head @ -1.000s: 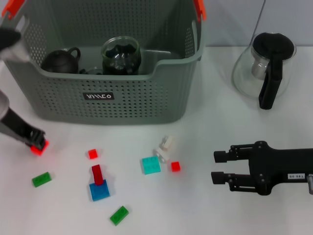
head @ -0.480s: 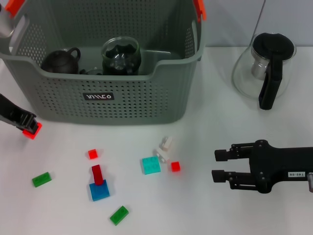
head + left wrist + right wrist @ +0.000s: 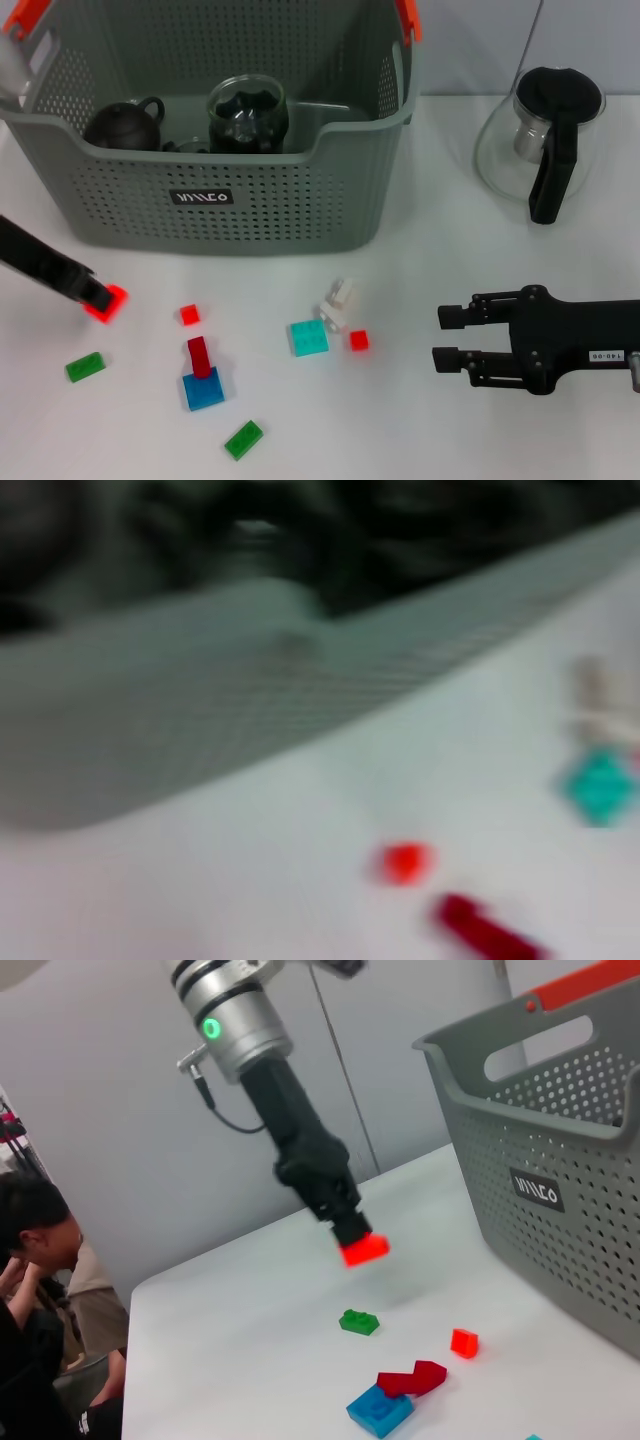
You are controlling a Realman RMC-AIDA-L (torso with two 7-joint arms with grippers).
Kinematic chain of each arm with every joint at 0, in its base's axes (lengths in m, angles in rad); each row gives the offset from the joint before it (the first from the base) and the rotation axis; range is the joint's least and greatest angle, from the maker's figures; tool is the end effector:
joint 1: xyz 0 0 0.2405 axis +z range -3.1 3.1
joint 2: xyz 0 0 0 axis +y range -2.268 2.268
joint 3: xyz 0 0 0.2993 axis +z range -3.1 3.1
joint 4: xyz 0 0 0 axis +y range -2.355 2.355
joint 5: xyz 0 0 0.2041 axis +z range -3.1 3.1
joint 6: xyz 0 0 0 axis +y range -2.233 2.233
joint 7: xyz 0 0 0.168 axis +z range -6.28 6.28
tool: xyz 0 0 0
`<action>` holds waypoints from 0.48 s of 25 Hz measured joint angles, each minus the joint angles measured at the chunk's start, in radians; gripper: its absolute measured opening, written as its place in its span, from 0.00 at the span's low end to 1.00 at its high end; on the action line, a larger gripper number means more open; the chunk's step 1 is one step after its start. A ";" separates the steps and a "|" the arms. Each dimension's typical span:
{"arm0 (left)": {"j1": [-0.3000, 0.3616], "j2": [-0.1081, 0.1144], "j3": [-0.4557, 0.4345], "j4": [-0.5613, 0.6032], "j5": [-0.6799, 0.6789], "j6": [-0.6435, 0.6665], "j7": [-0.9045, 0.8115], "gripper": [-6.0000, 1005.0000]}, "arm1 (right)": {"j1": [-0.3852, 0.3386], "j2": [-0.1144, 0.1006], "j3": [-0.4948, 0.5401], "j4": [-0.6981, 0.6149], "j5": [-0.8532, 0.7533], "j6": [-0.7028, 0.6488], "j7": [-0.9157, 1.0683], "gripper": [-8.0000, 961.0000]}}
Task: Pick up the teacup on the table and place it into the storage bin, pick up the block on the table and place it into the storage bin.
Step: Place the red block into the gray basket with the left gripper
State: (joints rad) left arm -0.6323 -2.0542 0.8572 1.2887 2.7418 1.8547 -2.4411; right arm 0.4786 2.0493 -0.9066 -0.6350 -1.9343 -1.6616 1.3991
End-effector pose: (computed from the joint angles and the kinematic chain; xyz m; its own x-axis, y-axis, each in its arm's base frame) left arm -0.2828 0.3607 0.0362 0.4897 0.8653 -0.1071 0.7725 -0.4876 -0.4068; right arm 0.2816 0.3116 -0.0578 0.8157 -0.3821 -0.4343 -0.3995 -0.9151 0.0548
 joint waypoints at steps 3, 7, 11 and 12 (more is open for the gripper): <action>-0.024 0.018 -0.148 -0.127 -0.122 0.108 0.164 0.22 | 0.000 0.001 0.000 0.000 0.000 -0.001 0.000 0.60; -0.034 0.072 -0.284 -0.352 -0.345 0.199 0.344 0.23 | 0.000 0.003 0.000 0.000 0.000 -0.001 0.000 0.60; -0.032 0.104 -0.335 -0.507 -0.622 0.205 0.431 0.23 | 0.000 0.006 0.000 0.000 0.000 0.002 0.000 0.60; -0.034 0.106 -0.347 -0.518 -0.688 0.203 0.435 0.23 | 0.001 0.006 -0.001 0.000 0.000 0.002 0.000 0.60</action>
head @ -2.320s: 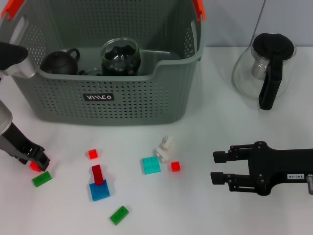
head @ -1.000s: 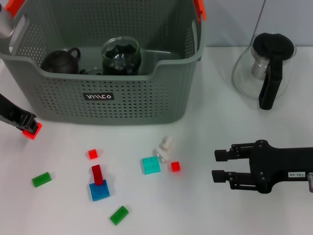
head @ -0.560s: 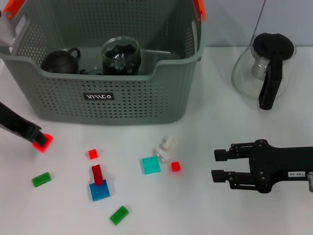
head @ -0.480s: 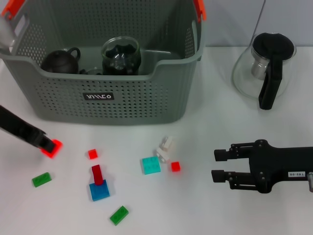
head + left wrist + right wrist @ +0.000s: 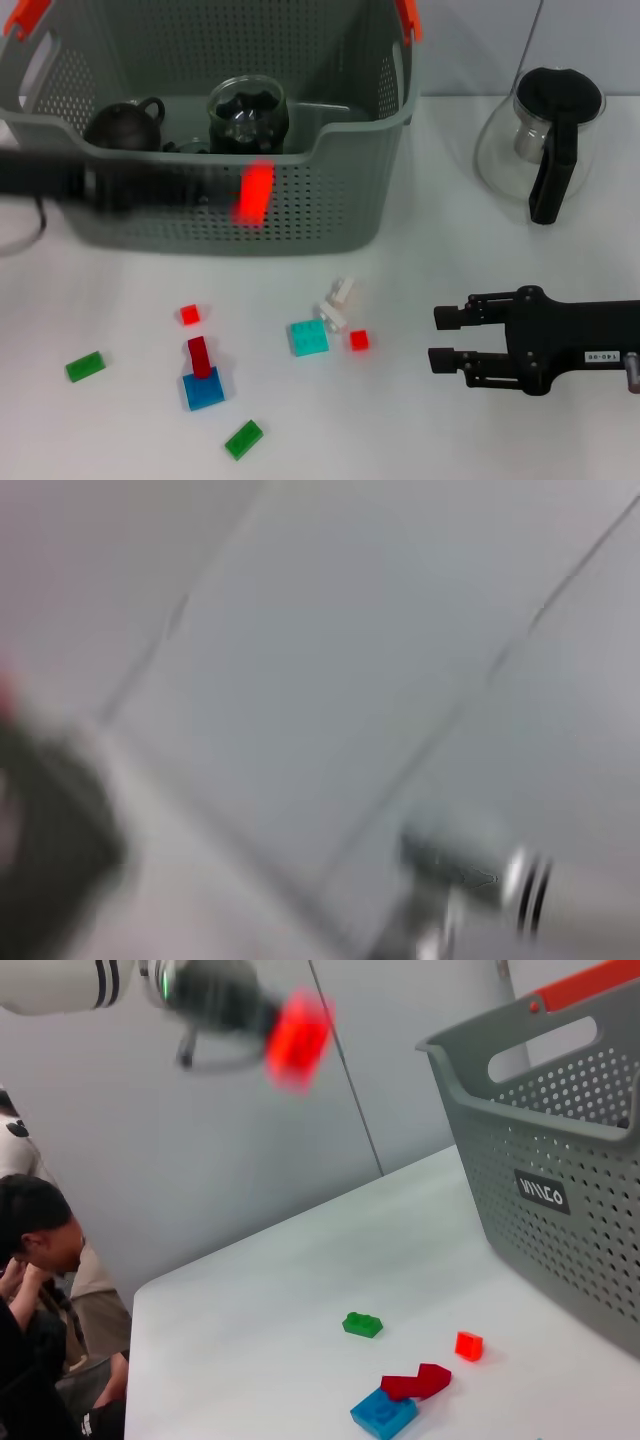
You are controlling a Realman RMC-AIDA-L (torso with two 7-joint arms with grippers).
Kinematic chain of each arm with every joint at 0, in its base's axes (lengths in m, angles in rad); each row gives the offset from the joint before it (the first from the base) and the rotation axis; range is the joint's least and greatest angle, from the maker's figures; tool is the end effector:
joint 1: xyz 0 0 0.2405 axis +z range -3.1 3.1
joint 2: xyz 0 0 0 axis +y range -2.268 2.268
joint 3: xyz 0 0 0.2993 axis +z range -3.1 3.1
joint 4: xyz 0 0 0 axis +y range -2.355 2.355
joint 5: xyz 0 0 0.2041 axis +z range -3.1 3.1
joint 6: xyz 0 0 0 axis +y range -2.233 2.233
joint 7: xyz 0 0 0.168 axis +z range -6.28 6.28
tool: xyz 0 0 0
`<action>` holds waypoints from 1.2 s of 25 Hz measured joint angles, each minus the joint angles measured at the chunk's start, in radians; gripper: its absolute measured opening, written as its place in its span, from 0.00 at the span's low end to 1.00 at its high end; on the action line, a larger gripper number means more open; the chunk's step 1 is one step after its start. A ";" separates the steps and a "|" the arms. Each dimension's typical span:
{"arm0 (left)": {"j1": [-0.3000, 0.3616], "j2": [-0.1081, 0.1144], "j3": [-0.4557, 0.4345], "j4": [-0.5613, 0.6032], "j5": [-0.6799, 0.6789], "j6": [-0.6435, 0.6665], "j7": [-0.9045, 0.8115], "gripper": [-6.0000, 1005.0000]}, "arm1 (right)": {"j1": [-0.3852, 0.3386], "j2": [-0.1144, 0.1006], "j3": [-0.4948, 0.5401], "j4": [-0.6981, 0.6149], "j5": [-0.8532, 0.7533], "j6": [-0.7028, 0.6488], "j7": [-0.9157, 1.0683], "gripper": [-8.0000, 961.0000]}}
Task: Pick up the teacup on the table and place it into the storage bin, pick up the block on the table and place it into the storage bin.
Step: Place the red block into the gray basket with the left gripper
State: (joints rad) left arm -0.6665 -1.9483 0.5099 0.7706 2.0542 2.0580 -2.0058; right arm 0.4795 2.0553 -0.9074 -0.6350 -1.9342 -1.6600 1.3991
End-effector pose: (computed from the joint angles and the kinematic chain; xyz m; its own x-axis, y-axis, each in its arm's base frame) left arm -0.2282 0.3490 0.0504 0.6104 0.6599 0.4381 0.5805 -0.7490 0.3193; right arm 0.2799 0.3112 -0.0603 0.8141 -0.3825 -0.4369 -0.3987 -0.9152 0.0585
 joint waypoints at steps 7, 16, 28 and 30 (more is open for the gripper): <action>-0.069 0.008 0.033 0.138 -0.166 -0.221 -0.148 0.24 | -0.002 0.004 0.001 0.000 0.001 -0.005 0.000 0.60; -0.214 0.007 0.377 0.369 0.313 -0.537 -0.429 0.25 | 0.003 0.008 0.001 0.000 0.002 -0.001 -0.001 0.60; -0.258 -0.090 0.455 0.347 0.581 -0.702 -0.464 0.27 | 0.008 0.011 0.001 0.000 0.001 0.003 -0.002 0.60; -0.260 -0.091 0.455 0.342 0.582 -0.698 -0.464 0.27 | 0.008 0.011 0.001 0.000 0.001 0.003 -0.002 0.60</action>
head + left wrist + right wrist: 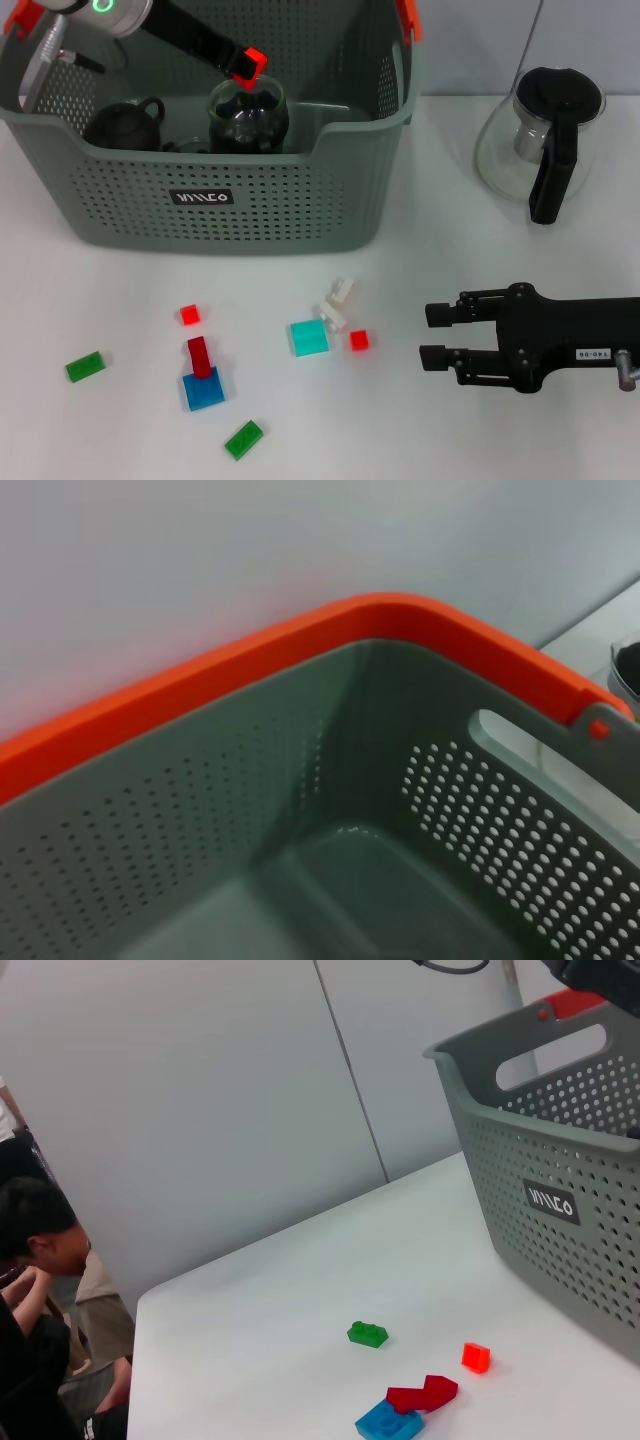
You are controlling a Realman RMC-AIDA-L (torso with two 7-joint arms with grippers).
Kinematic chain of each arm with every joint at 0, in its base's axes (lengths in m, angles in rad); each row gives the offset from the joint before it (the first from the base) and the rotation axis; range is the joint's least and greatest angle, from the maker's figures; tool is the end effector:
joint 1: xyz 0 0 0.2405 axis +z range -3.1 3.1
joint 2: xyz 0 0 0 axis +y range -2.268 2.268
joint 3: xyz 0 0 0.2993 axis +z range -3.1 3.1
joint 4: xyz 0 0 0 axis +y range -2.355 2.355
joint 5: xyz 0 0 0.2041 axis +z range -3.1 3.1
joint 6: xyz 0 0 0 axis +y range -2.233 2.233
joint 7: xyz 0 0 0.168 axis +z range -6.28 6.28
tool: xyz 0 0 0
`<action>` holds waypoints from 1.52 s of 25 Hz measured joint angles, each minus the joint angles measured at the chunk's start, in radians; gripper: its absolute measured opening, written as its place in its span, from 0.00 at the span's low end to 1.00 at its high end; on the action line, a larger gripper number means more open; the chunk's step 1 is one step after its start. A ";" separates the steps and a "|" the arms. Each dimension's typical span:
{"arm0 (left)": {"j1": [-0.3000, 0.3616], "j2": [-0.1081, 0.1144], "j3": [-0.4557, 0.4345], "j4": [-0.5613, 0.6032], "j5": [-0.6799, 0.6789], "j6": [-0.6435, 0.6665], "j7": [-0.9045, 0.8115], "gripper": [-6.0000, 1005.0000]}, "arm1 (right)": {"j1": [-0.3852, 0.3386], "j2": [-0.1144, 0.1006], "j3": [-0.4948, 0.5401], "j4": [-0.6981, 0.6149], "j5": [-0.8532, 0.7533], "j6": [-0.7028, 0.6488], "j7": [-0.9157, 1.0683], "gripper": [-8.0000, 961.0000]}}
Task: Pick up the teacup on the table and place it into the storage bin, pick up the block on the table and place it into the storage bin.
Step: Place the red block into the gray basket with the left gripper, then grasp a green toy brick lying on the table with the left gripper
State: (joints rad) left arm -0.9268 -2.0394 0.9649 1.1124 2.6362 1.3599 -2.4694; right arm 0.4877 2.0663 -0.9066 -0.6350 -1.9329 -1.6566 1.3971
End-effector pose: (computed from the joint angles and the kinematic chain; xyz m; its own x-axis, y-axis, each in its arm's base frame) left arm -0.1562 0.4902 0.0177 0.7922 0.5953 0.1344 0.5630 -0.6279 -0.5374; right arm 0.2745 0.3126 -0.0644 0.8132 -0.3761 -0.4441 -0.3907 -0.9184 0.0624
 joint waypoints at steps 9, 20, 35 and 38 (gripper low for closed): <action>0.003 -0.002 -0.006 0.000 -0.004 0.015 -0.014 0.28 | 0.003 0.000 0.000 0.000 0.000 0.000 0.000 0.60; 0.183 0.040 -0.303 -0.007 -0.698 0.235 0.240 0.55 | -0.003 0.000 0.000 0.000 0.000 0.000 -0.005 0.60; 0.462 0.027 -0.352 0.152 -0.347 0.681 0.563 0.58 | 0.000 -0.001 -0.006 0.000 0.000 -0.001 0.001 0.60; 0.457 0.008 -0.328 0.217 -0.214 0.667 0.521 0.58 | 0.000 -0.002 -0.006 0.000 0.000 -0.001 0.001 0.60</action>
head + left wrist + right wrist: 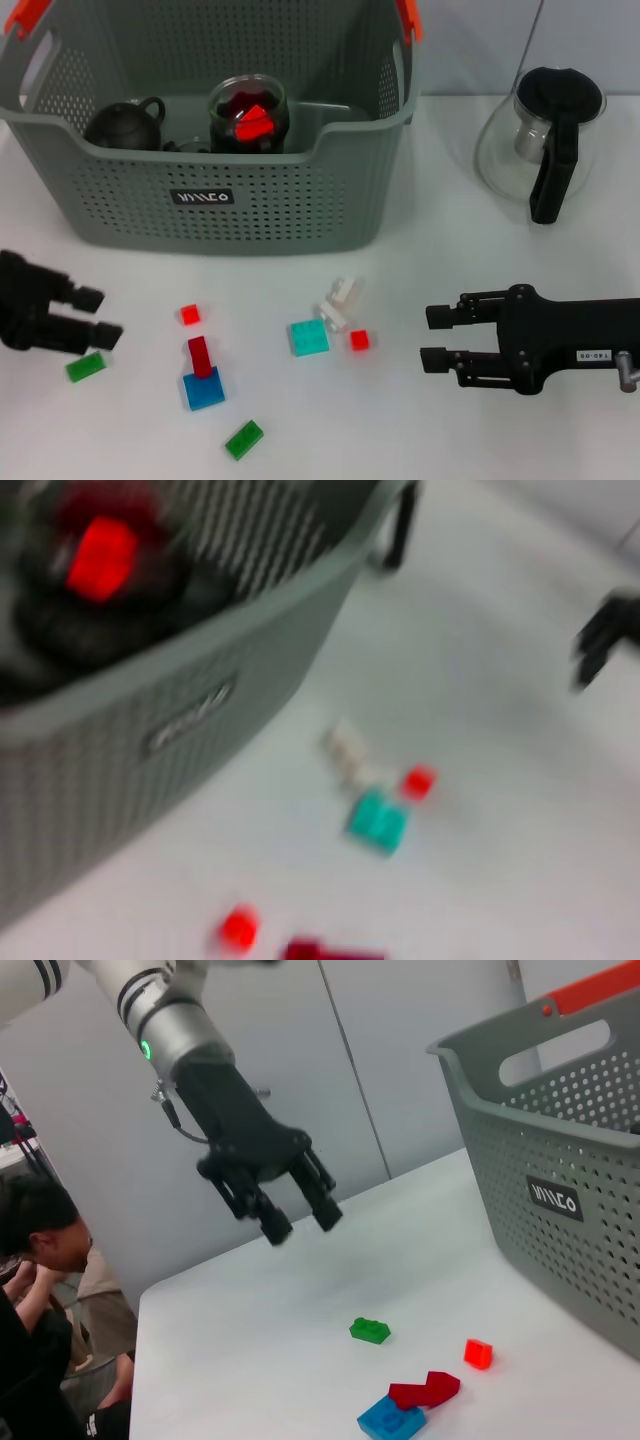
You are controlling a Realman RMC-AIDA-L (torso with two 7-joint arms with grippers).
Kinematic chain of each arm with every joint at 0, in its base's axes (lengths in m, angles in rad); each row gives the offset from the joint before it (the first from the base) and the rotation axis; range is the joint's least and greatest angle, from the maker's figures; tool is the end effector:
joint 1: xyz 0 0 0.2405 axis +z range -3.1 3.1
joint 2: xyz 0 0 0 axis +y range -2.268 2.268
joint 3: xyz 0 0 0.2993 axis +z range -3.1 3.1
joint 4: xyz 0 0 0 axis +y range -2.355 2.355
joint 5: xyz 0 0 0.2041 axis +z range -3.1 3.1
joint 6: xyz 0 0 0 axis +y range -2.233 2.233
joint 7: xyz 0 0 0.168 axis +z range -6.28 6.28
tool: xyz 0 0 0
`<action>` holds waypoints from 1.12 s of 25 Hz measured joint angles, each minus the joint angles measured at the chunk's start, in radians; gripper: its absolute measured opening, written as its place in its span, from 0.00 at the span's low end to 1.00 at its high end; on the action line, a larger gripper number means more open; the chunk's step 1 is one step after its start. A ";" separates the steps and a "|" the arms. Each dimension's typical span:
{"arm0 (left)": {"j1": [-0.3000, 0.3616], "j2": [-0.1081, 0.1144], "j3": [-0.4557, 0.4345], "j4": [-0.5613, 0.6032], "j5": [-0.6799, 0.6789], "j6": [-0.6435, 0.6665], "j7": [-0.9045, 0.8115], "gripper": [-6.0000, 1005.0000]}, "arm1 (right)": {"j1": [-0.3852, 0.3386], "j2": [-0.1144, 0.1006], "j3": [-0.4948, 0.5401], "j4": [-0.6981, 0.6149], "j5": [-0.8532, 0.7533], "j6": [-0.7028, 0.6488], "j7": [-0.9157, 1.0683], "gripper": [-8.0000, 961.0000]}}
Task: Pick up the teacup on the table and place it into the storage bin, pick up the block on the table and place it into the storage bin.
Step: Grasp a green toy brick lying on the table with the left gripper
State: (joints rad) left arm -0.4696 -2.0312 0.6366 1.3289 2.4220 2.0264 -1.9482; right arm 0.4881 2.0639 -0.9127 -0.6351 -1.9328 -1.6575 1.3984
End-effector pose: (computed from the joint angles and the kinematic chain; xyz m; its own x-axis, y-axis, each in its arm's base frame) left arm -0.2973 0.3067 0.0632 0.7787 0.6242 0.0634 0.6249 -0.7627 -0.1666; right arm 0.2748 0.3123 -0.0643 0.8159 -0.3761 -0.4391 -0.3886 -0.9191 0.0652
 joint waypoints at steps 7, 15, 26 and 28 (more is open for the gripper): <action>0.006 -0.114 0.202 0.200 0.270 -0.102 -0.015 0.58 | 0.000 -0.002 0.004 0.000 0.000 0.001 -0.002 0.60; 0.052 -0.137 0.471 0.231 0.387 -0.250 -0.085 0.52 | -0.006 0.001 0.005 0.000 0.000 0.001 -0.002 0.60; 0.062 -0.132 0.565 0.141 0.433 -0.355 -0.131 0.51 | -0.001 0.001 0.003 0.001 0.000 0.005 -0.002 0.60; 0.063 -0.132 0.566 0.114 0.434 -0.380 -0.129 0.51 | -0.001 0.001 0.003 0.001 0.000 0.005 -0.001 0.60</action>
State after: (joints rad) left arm -0.4070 -2.1630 1.2022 1.4425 2.8558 1.6461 -2.0773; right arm 0.4876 2.0650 -0.9092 -0.6337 -1.9328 -1.6526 1.3969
